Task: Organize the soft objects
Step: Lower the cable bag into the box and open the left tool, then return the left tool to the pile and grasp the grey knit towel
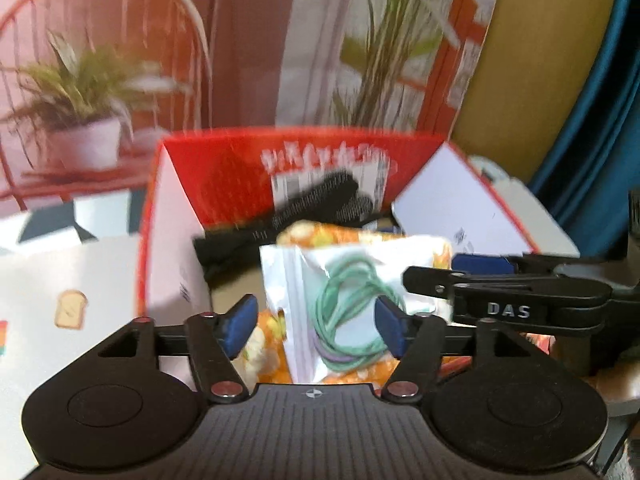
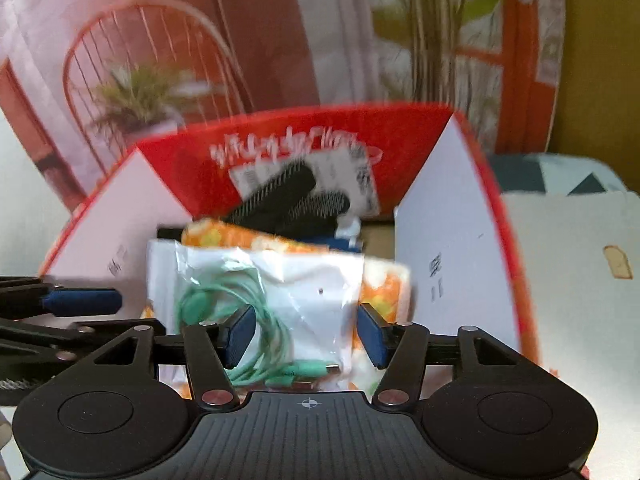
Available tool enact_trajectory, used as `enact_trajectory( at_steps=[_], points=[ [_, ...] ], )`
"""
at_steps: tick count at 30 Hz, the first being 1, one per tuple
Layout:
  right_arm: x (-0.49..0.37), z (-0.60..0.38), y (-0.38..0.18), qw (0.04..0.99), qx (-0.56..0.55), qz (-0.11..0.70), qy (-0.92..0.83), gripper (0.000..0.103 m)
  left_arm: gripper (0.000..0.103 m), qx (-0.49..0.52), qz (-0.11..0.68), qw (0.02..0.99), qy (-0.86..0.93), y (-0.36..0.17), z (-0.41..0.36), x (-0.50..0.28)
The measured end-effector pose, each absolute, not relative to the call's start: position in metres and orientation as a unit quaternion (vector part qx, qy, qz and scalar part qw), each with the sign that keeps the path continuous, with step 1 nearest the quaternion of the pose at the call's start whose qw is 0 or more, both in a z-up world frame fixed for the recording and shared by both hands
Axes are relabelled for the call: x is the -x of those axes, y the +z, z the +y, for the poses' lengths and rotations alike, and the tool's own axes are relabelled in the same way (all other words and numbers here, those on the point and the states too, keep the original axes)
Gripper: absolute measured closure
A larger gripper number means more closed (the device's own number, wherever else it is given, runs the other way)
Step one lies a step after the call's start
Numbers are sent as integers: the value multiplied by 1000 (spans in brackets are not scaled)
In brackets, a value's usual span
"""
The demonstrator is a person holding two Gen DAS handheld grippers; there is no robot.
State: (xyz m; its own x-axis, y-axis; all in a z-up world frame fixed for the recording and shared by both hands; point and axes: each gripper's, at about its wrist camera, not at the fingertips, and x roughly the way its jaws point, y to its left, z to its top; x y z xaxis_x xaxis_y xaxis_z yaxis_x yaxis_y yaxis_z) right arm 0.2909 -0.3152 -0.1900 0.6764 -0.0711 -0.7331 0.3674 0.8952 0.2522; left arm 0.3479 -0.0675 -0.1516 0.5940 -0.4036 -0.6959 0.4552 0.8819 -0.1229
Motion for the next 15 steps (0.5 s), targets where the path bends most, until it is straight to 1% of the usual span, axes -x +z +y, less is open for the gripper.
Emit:
enact_trajectory(
  at_steps=[1, 3, 5, 6, 9, 15],
  points=[
    [-285, -316, -186, 901, -200, 364, -124, 43, 27, -27, 363, 900, -240, -146, -62, -341],
    [-272, -316, -180, 912, -203, 334, -127, 42, 22, -15, 336, 912, -236, -137, -55, -328],
    [-259, -313, -174, 924, -196, 302, -130, 41, 21, -8, 308, 924, -228, -132, -46, -311],
    [-253, -311, -171, 929, -192, 288, -131, 38, 21, -7, 296, 929, -223, -131, -42, -302],
    [-228, -302, -164, 946, -172, 243, -131, 37, 21, -7, 267, 942, -204, -130, -30, -275],
    [-178, -276, -157, 966, -123, 193, -119, 37, 21, 24, 270, 947, -172, -147, -5, -239]
  ],
)
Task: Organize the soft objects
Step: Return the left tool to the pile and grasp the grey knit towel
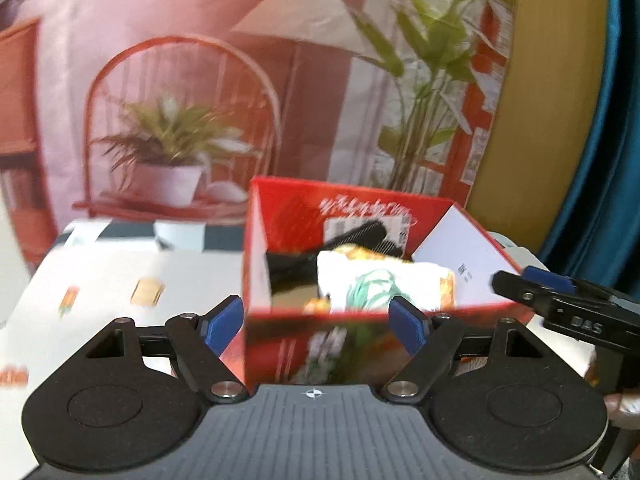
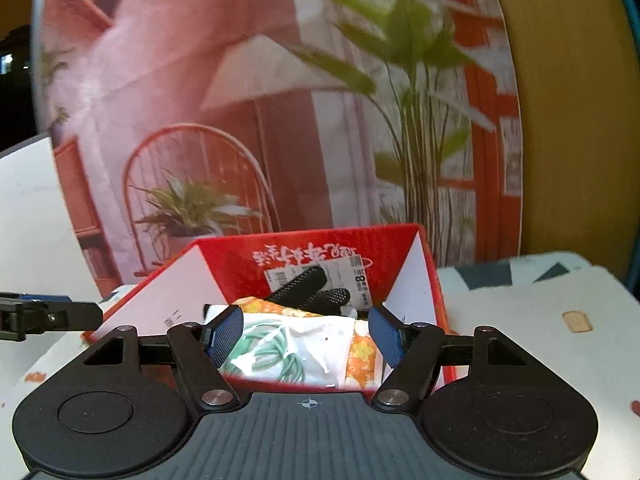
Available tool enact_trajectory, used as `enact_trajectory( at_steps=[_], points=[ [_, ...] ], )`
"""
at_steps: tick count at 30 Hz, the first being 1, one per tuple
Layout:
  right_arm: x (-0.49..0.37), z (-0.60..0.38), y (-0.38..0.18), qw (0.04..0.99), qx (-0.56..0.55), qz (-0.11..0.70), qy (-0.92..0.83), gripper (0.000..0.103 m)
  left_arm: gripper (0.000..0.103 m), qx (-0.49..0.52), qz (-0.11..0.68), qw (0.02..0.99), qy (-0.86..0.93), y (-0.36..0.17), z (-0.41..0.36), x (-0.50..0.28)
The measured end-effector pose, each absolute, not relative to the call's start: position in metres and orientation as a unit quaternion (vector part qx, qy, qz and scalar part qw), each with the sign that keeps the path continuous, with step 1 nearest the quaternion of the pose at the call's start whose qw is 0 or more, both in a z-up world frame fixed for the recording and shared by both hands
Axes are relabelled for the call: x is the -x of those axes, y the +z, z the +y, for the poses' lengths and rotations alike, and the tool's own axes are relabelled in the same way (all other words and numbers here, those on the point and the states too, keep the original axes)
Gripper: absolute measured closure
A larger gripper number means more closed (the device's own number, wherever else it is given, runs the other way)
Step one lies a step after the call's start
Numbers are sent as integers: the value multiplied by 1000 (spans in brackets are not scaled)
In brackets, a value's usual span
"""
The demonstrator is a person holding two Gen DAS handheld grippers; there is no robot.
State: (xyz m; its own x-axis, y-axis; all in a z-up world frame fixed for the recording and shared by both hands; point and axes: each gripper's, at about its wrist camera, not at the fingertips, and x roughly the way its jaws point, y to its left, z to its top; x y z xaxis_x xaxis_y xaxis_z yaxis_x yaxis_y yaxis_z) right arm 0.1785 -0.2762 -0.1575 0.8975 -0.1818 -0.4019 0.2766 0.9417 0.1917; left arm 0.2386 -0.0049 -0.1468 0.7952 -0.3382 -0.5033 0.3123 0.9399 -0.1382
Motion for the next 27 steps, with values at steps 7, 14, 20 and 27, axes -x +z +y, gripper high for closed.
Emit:
enact_trajectory(
  at_steps=[7, 14, 20, 27],
  points=[
    [-135, -254, -173, 975, -79, 176, -112, 37, 21, 81, 295, 941, -143, -175, 20, -216],
    [-113, -234, -204, 968, -65, 216, -114, 38, 22, 96, 348, 922, -138, -203, 16, -209],
    [-110, -232, -221, 956, -78, 246, -136, 39, 22, 102, 356, 919, -135, -212, 16, -206],
    [-116, -257, -218, 951, -104, 236, -172, 39, 22, 121, 357, 918, -120, -214, 21, -218]
  ],
)
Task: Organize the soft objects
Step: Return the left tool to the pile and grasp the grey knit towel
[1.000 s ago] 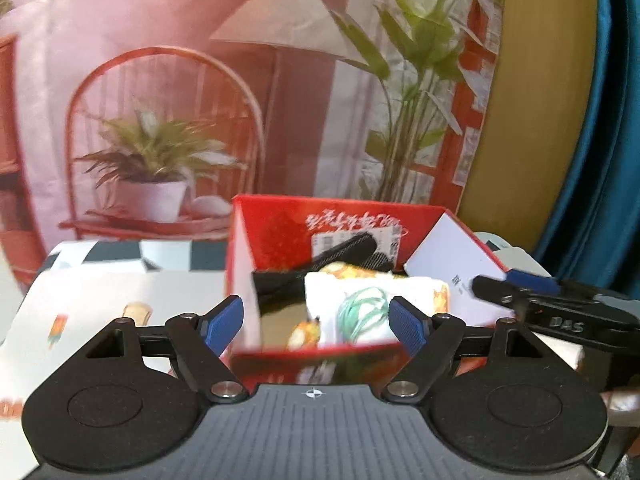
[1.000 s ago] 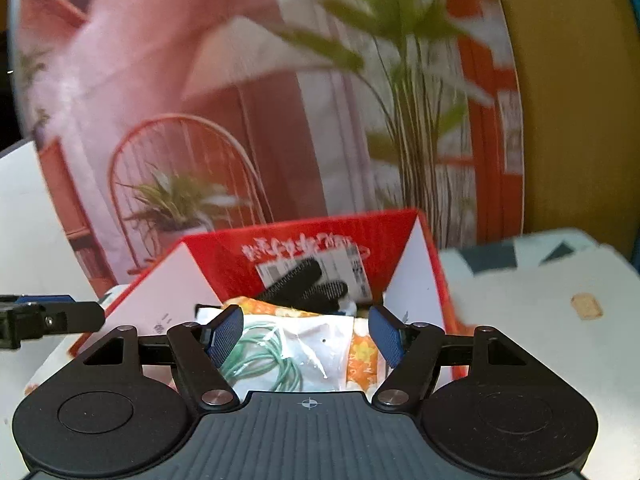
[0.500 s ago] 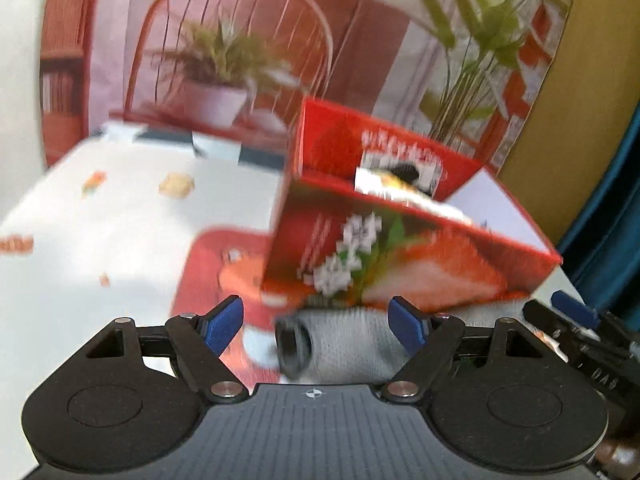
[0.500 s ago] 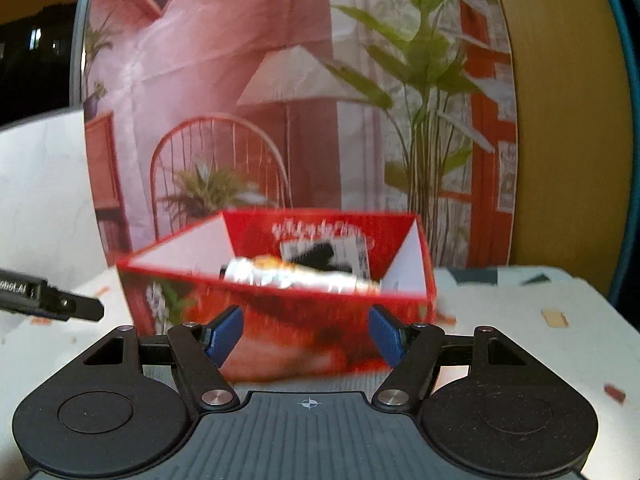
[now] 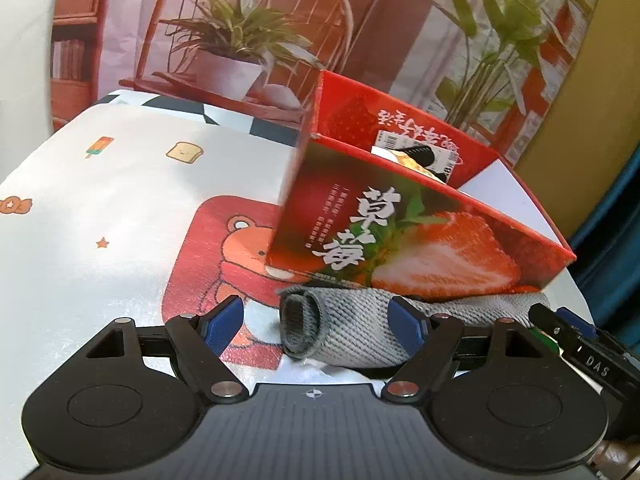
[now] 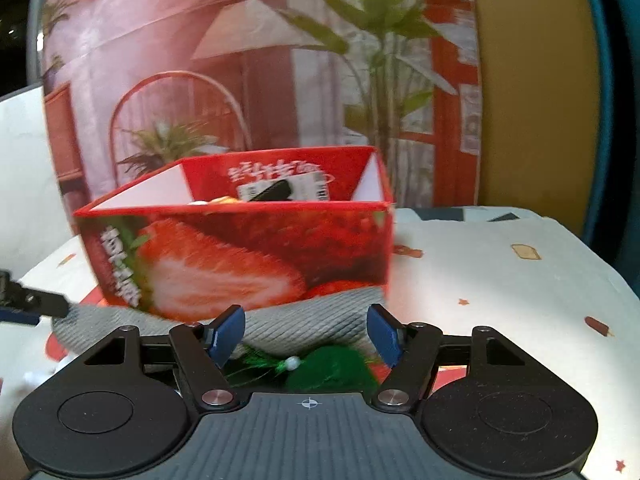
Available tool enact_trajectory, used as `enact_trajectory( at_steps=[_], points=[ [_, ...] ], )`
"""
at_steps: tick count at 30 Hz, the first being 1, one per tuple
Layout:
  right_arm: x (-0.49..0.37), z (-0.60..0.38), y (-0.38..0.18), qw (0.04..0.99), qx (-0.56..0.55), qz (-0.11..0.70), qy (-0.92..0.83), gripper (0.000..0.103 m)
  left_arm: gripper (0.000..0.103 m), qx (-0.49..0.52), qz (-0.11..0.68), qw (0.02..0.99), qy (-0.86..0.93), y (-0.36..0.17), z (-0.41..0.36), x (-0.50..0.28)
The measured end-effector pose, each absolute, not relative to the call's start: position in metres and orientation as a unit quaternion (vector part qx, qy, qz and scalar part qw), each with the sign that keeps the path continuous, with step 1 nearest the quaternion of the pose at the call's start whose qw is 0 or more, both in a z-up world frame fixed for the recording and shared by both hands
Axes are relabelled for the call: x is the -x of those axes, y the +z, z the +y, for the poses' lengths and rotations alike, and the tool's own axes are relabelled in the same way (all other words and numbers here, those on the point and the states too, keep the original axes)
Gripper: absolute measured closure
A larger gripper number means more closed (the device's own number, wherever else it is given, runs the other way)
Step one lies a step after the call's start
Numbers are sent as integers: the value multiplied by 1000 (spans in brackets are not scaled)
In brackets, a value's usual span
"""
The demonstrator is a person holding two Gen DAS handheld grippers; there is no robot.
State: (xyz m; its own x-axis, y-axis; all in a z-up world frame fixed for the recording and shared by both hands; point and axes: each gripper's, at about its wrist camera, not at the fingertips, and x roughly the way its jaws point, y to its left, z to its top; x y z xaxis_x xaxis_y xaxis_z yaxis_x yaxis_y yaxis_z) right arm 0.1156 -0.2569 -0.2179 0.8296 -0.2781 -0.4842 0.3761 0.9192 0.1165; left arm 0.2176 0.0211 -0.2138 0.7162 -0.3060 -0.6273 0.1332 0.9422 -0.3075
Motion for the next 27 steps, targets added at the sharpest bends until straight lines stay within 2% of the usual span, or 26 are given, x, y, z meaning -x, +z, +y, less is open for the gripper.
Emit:
enact_trajectory(
  at_steps=[5, 7, 10, 18, 20, 22, 24, 27],
  points=[
    [-136, -283, -218, 936, -136, 255, -203, 38, 25, 112, 370, 914, -127, -220, 10, -231],
    [-145, -294, -219, 927, -165, 262, -211, 38, 31, 110, 376, 910, -133, -223, 6, -235],
    [-153, -306, -225, 913, -210, 278, -214, 38, 34, 111, 378, 908, -143, -226, 3, -236],
    [-161, -298, -229, 913, -226, 294, -172, 39, 35, 98, 388, 902, -164, -232, -7, -236],
    [-160, -296, -232, 910, -231, 299, -170, 40, 46, 93, 387, 903, -163, -233, -7, -236],
    [-157, -294, -233, 909, -232, 301, -169, 47, 72, 84, 390, 904, -157, -233, -6, -237],
    [-154, -294, -232, 910, -231, 300, -170, 54, 81, 87, 387, 905, -151, -233, -1, -236],
    [-148, -296, -229, 911, -244, 290, -166, 67, 86, 88, 378, 910, -149, -230, 5, -231]
  ],
)
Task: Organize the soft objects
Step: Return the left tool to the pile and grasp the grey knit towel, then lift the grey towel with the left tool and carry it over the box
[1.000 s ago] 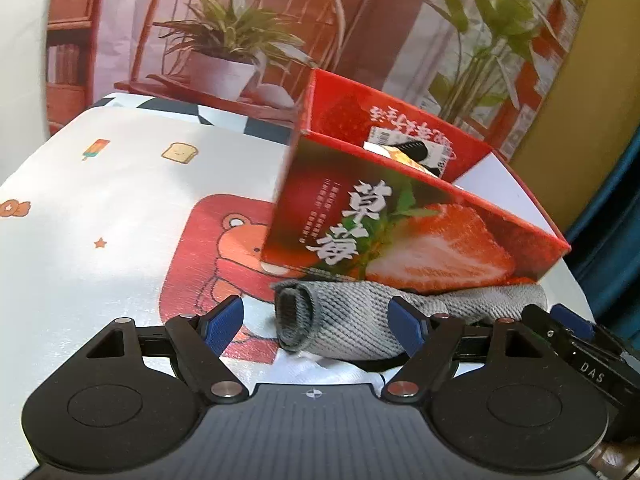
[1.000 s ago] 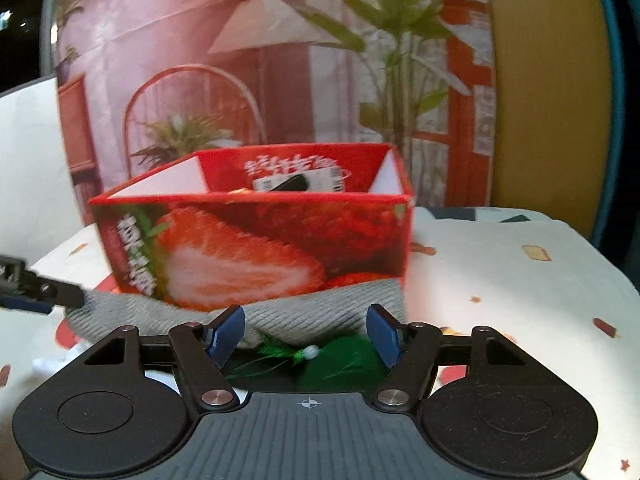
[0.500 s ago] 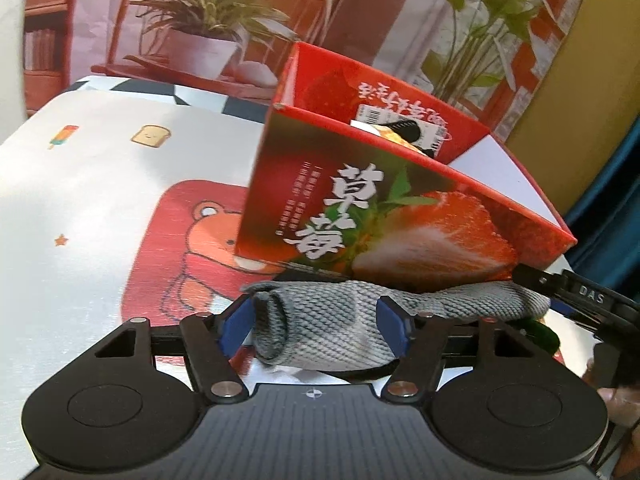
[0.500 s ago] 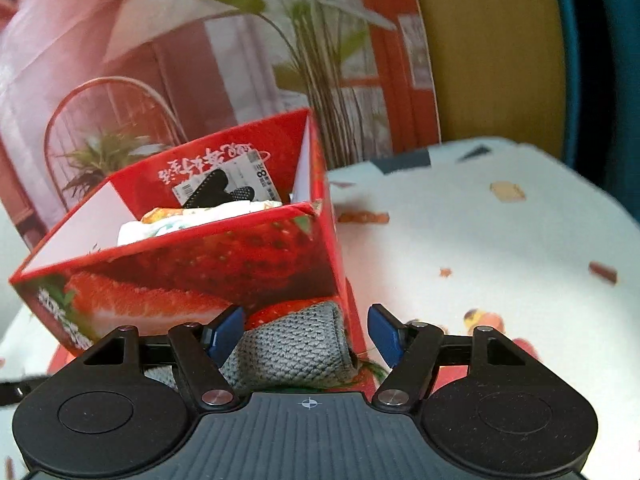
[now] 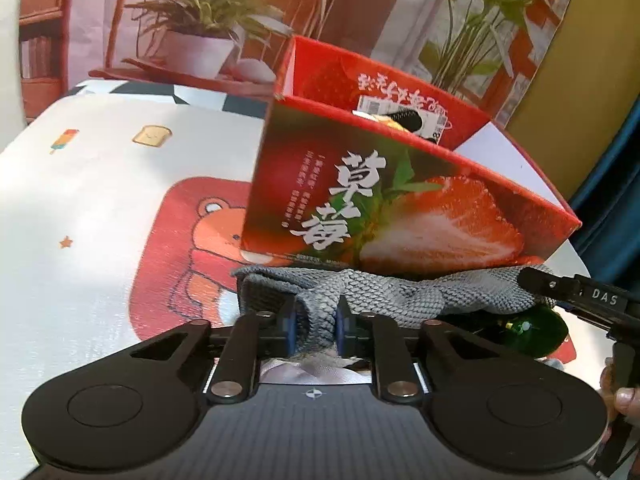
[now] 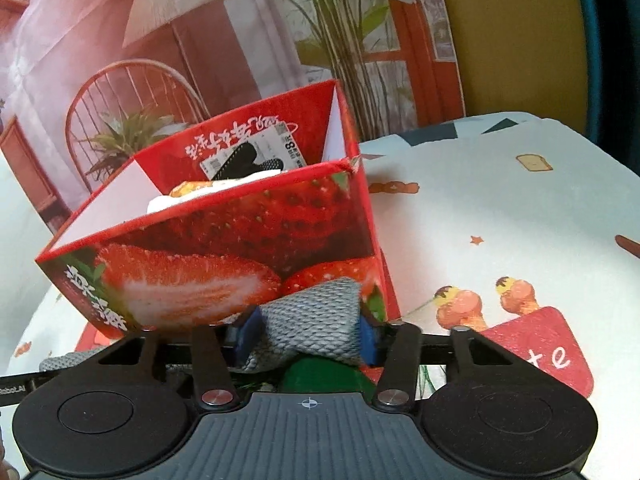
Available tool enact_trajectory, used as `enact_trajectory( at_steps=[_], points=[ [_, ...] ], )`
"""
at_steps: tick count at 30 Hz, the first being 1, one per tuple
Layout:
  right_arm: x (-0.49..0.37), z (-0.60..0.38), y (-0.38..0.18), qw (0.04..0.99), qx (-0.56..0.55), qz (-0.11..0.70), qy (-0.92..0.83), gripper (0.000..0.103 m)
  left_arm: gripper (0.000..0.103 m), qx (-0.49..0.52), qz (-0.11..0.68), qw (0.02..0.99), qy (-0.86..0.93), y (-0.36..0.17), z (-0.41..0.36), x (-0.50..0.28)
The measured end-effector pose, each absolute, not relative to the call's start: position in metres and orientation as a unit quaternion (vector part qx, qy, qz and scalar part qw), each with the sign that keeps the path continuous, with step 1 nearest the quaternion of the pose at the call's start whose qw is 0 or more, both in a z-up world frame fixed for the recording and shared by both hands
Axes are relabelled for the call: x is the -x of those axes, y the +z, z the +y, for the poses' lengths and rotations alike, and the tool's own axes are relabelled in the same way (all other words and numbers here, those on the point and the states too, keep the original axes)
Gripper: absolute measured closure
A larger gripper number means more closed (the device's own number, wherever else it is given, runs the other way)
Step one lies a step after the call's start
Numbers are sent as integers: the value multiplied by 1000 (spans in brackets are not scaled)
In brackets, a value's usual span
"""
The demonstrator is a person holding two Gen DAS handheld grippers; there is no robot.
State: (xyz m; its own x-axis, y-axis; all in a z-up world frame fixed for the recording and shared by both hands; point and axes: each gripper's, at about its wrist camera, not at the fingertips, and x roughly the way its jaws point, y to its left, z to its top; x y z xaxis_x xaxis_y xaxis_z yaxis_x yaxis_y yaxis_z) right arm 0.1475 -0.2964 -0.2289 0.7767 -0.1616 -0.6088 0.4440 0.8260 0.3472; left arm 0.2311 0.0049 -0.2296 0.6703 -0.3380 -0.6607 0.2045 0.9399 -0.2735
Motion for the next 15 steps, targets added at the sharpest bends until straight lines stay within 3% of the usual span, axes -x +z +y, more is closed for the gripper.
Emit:
enact_trajectory(
  at_steps=[4, 15],
  points=[
    [-141, -297, -221, 916, -251, 272, -153, 77, 87, 94, 366, 914, -146, -224, 11, -224],
    [-137, -274, -201, 937, -231, 244, -98, 84, 87, 116, 339, 924, -135, -210, 20, -212]
  ],
)
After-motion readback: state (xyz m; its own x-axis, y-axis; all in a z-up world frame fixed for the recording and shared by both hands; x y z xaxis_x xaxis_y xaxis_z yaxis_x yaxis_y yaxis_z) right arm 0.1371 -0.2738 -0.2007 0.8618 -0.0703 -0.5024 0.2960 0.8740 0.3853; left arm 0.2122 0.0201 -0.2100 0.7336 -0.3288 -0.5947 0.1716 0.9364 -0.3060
